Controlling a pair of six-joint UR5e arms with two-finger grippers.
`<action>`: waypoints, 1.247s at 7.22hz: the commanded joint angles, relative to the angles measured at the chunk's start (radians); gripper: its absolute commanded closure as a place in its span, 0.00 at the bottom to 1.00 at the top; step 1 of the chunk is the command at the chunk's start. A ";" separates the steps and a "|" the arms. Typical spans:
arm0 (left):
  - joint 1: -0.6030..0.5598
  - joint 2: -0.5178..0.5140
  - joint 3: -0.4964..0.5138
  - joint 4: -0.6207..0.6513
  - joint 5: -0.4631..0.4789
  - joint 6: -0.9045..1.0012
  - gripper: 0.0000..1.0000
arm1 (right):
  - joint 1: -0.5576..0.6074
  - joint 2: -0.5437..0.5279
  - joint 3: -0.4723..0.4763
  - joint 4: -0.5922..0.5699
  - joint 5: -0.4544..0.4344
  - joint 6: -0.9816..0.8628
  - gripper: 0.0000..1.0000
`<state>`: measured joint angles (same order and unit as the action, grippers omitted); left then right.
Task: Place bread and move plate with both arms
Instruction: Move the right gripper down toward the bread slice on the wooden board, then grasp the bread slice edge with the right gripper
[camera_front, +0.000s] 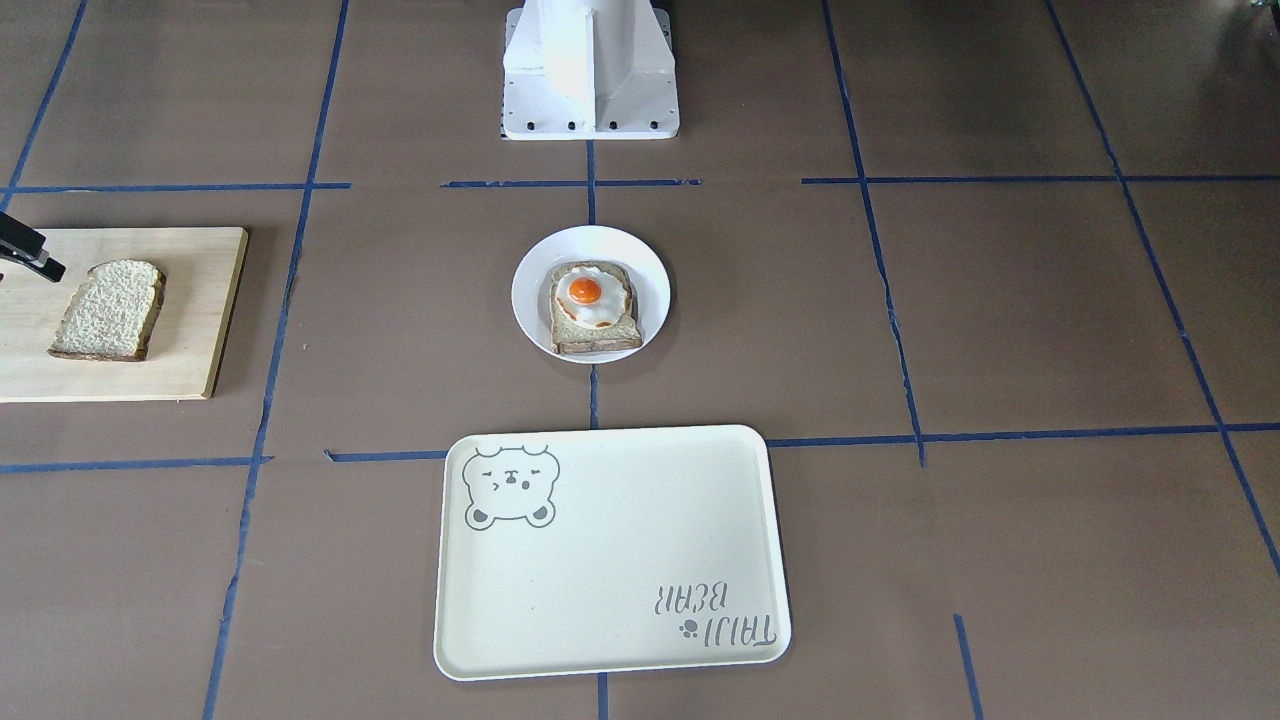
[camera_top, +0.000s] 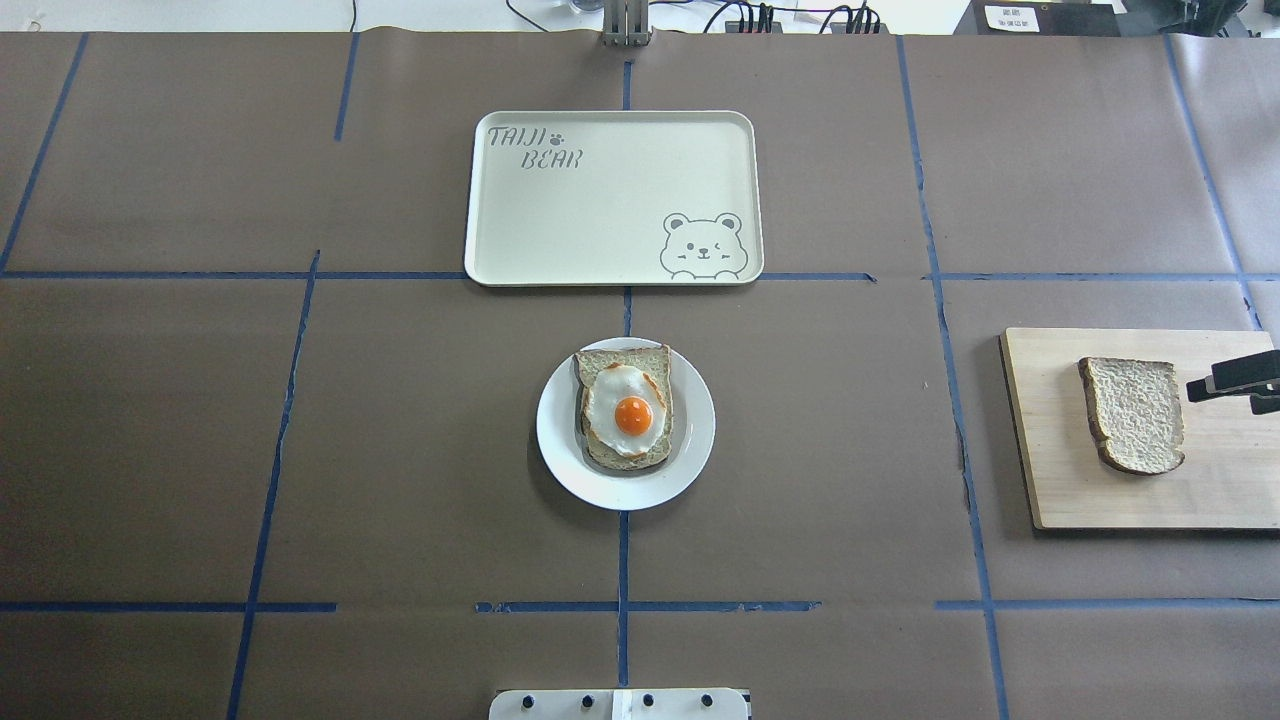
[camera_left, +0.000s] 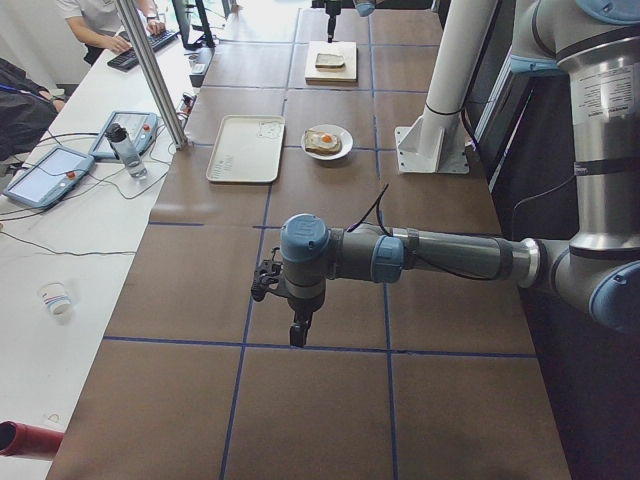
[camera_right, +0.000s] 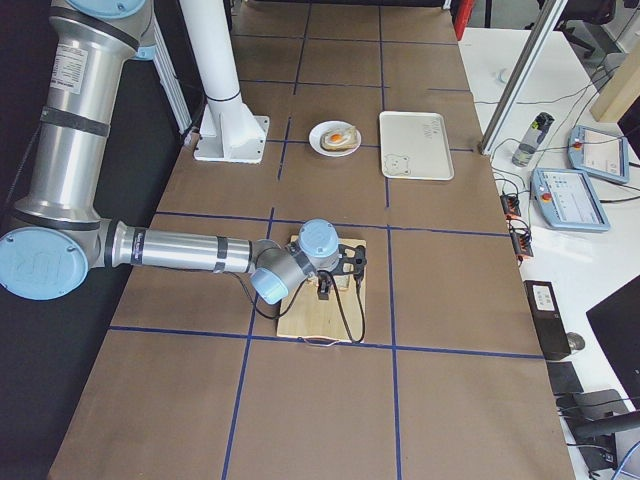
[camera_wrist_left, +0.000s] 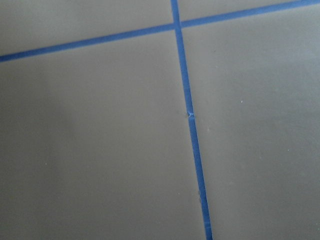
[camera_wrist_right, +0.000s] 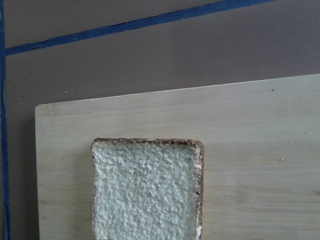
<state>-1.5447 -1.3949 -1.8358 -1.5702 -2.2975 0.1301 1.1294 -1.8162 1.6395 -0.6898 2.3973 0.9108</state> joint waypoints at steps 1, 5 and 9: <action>0.000 -0.006 -0.003 -0.016 -0.003 0.002 0.00 | -0.066 0.000 -0.006 0.026 -0.067 0.080 0.14; -0.002 -0.006 -0.005 -0.016 -0.007 0.002 0.00 | -0.120 -0.015 -0.006 0.024 -0.128 0.079 0.23; 0.000 -0.006 -0.002 -0.016 -0.007 0.002 0.00 | -0.155 -0.015 -0.006 0.026 -0.147 0.079 0.30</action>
<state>-1.5450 -1.4005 -1.8383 -1.5861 -2.3040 0.1319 0.9891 -1.8315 1.6337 -0.6643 2.2606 0.9894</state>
